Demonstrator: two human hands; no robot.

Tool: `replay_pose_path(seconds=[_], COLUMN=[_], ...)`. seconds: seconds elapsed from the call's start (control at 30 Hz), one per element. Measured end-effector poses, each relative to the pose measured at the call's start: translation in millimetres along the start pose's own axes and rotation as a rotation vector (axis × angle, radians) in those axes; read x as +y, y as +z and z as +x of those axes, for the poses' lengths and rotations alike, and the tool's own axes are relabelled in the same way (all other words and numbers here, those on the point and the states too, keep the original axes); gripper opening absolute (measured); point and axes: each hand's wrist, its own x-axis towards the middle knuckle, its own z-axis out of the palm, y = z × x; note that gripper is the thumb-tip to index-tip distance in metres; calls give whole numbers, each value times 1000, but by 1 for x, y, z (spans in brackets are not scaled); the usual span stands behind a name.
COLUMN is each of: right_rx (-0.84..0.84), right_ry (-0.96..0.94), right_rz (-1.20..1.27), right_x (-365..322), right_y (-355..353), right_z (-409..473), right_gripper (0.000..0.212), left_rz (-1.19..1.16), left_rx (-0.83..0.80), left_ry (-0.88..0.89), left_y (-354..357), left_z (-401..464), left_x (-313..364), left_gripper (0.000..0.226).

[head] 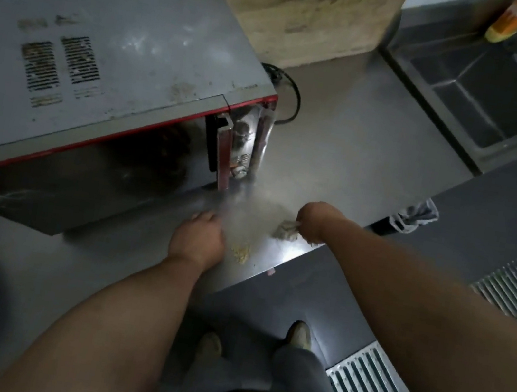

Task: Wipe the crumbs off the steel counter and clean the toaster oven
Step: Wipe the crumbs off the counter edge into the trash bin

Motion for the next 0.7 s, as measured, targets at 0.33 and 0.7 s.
replay_pose_path(seconds=[0.33,0.7], right_rx=[-18,-46], right_ry=[124,393], right_rz=[18,276], right_x=[39,133], right_y=[17,88], right_z=[-66,-142], right_gripper=[16,24], left_rz=[122,330], left_rx=[-83,-119], left_ry=[356,630], left_y=[-35,-20], left_z=[18,-10], left_x=[94,180], left_gripper=[40,36])
